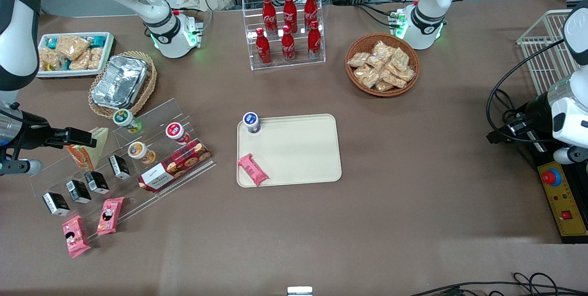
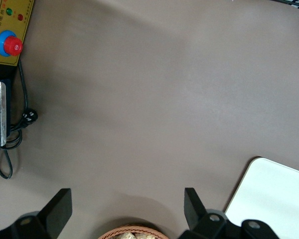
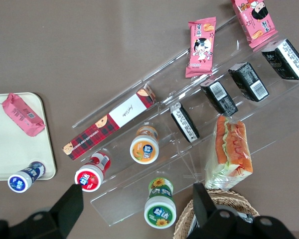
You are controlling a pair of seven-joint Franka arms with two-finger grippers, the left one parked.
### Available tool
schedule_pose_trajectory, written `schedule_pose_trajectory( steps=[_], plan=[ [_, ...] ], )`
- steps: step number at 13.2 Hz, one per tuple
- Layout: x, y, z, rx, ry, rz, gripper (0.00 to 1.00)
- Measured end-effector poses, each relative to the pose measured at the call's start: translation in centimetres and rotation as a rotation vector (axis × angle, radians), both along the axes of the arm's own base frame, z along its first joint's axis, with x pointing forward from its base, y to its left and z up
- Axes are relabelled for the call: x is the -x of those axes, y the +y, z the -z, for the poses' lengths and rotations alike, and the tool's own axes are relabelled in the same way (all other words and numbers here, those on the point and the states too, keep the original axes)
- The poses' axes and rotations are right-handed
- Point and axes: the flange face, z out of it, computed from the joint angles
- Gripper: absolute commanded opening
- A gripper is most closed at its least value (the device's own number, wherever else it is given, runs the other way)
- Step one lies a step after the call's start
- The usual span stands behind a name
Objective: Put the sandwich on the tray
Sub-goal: 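Move the right gripper toward the wrapped sandwich on the acrylic stand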
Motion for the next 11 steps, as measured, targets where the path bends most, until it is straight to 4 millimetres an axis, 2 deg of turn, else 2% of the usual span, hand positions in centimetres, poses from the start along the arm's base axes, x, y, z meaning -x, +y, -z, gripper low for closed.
schedule_pose_trajectory(
  steps=[7,9,11],
  plan=[
    [0.0,-0.3,-0.1,0.001,-0.002,0.005,0.98],
    [0.2,-1.2,-0.1,0.013,0.005,0.015,0.98],
    [0.6,-3.0,0.0,0.054,0.024,0.023,0.98]
  ],
)
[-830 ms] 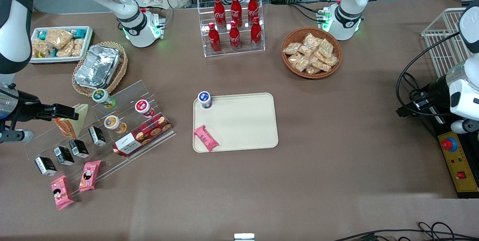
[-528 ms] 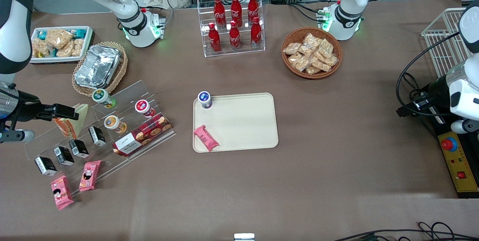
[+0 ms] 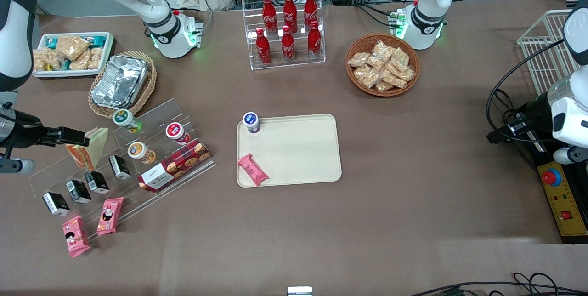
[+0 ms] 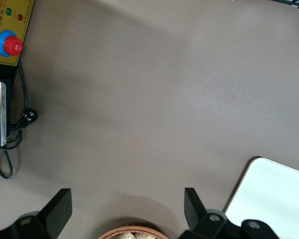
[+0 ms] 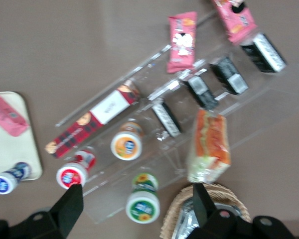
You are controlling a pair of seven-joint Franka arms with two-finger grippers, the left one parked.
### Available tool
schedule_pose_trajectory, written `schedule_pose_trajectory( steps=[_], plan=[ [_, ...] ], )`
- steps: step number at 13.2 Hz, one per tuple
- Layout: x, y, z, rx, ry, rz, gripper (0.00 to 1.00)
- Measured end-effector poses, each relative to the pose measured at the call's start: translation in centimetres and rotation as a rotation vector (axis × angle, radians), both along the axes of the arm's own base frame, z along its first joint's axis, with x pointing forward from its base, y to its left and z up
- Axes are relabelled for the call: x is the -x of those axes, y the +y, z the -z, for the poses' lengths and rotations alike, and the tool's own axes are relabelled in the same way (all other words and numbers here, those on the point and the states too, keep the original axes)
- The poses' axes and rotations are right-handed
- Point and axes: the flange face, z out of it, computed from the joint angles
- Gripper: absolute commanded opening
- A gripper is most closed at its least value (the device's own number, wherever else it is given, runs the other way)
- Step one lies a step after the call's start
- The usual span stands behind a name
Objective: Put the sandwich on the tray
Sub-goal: 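Move the right gripper toward the wrapped sandwich on the acrylic stand, then lower the right gripper and close it on the wrapped triangular sandwich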
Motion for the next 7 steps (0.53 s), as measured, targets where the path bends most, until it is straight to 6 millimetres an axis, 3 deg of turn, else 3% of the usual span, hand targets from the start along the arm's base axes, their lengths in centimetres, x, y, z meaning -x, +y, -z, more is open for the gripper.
schedule_pose_trajectory(
  steps=[4,7],
  plan=[
    [1.0,-5.9,0.5,0.015,0.017,0.023,0.98],
    [1.4,-7.5,2.6,0.055,0.046,0.025,0.98]
  ],
)
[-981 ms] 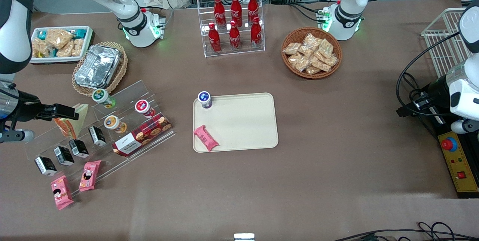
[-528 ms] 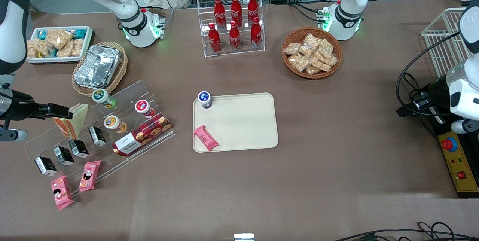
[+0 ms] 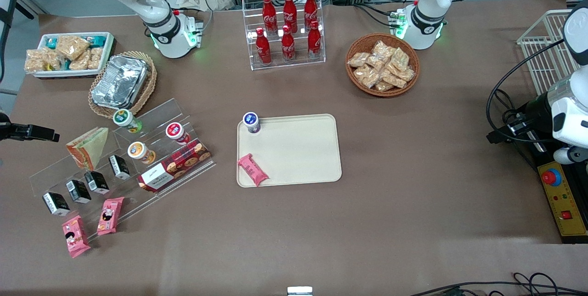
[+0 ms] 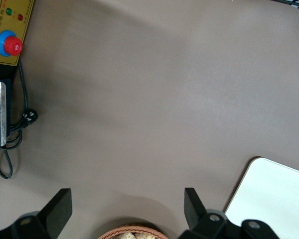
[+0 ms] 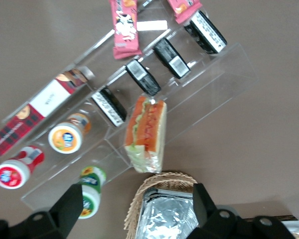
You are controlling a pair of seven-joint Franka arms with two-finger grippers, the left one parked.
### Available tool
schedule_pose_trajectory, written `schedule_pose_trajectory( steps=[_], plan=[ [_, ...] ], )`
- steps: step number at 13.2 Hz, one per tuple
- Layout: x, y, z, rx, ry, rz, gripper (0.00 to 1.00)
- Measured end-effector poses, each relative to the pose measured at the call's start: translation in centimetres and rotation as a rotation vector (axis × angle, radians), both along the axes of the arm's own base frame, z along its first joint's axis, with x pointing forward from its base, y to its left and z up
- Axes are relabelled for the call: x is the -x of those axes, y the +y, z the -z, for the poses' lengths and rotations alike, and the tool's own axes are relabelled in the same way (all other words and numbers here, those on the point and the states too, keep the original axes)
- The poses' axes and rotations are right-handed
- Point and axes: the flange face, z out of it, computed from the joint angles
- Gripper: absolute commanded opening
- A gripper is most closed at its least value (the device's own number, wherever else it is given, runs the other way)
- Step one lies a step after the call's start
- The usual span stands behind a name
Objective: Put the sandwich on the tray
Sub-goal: 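Lower the right gripper and close it on the wrapped triangular sandwich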
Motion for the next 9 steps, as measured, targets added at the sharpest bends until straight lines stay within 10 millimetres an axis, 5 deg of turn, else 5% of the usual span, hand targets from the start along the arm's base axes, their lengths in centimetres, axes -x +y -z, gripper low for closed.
schedule_pose_trajectory(
  steps=[9],
  plan=[
    [1.8,0.6,8.2,0.005,-0.06,-0.02,0.98]
  ],
)
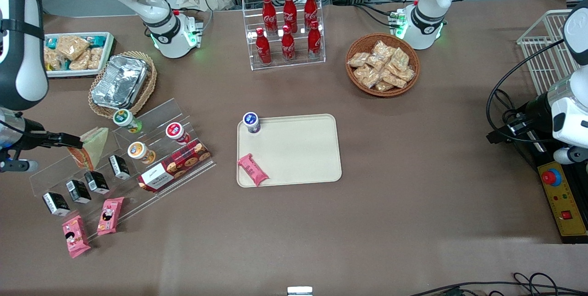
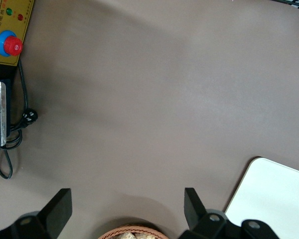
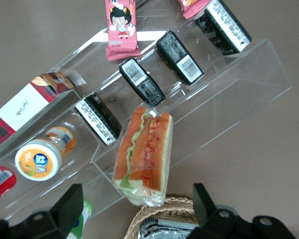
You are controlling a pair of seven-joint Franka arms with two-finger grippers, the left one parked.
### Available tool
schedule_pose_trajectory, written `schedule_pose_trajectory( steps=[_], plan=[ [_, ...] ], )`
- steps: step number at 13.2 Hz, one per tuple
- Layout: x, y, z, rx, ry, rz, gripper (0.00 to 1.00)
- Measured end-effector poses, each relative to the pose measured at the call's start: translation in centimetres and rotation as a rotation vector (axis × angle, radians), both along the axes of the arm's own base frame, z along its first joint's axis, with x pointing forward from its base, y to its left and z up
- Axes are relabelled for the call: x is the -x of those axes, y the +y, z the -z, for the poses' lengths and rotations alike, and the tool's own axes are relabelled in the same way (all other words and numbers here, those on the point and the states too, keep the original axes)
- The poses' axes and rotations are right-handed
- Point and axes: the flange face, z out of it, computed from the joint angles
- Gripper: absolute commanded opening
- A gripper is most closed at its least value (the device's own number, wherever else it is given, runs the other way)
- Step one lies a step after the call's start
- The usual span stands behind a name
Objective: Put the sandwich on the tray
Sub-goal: 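Lower the right gripper and close it on the wrapped triangular sandwich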
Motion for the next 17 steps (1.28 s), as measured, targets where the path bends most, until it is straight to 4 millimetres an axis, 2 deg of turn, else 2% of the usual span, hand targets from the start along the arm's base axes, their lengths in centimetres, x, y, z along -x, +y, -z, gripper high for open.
schedule_pose_trajectory(
  steps=[2,6,11,14,15,17],
  plan=[
    [0.7,0.3,1.5,0.001,-0.016,-0.005,0.98],
    [1.4,0.4,3.1,-0.001,-0.016,-0.006,0.93],
    [1.3,0.3,4.0,0.007,-0.049,-0.006,0.9],
    [1.1,0.2,4.1,0.015,-0.077,-0.007,0.51],
    [1.0,0.1,4.1,0.017,-0.081,-0.01,0.43],
    [1.0,0.0,4.2,0.018,-0.081,-0.018,0.4]
  ],
)
